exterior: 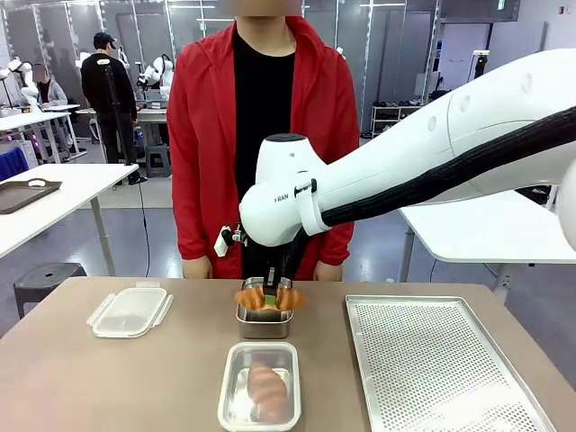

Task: Place the bread into the airtight container.
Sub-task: Pick up a Butter Roll and place it into an empty Airtight Container.

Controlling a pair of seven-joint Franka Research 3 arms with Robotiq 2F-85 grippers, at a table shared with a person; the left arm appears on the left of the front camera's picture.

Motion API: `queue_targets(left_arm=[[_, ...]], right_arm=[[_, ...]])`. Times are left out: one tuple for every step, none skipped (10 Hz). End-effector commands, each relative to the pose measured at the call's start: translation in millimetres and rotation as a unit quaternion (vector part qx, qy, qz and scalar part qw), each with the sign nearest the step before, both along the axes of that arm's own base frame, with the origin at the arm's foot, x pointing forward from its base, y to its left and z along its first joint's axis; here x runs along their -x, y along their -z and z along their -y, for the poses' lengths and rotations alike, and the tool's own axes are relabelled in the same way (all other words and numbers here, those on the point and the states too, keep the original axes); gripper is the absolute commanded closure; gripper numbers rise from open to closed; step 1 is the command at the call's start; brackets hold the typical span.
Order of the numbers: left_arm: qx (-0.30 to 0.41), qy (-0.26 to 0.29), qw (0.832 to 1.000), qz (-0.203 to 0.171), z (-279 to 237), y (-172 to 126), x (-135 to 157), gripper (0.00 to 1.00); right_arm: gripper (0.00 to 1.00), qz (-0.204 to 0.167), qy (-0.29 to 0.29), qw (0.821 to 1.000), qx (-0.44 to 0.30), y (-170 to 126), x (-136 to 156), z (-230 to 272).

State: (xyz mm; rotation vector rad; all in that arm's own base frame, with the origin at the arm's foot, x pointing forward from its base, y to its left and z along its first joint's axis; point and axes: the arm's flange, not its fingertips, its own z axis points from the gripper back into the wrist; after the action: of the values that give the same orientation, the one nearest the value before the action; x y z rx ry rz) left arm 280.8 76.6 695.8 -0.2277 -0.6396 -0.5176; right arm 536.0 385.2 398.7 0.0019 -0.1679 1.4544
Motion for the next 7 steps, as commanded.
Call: queue_targets(left_arm=[[0.0,0.003,1.0,0.001,0,-2,0,0.0],[0.0,0.003,1.0,0.001,0,-2,0,0.0],[0.0,0.003,1.0,0.001,0,-2,0,0.0],[0.0,0.003,1.0,0.001,0,-2,0,0.0],[0.0,0.003,1.0,0.001,0,-2,0,0.0],[0.0,0.003,1.0,0.001,0,-2,0,0.0],[0.0,0.003,1.0,0.001,0,-2,0,0.0]], right_arm=[[0.89,0.005,0.0,1.0,-0.002,-2,6,3],[0.89,0.005,0.0,1.0,-0.002,-2,6,3],[0.89,0.005,0.0,1.0,-0.002,-2,6,3],[0.89,0.005,0.0,1.0,-0.002,-2,6,3],[0.85,-0.001,-0.001,1.0,-0.002,0,-1,-1],[0.85,0.006,0.031,0.999,-0.042,-7,-3,7],[0.85,-0.004,0.119,0.992,-0.048,-10,-14,14]])
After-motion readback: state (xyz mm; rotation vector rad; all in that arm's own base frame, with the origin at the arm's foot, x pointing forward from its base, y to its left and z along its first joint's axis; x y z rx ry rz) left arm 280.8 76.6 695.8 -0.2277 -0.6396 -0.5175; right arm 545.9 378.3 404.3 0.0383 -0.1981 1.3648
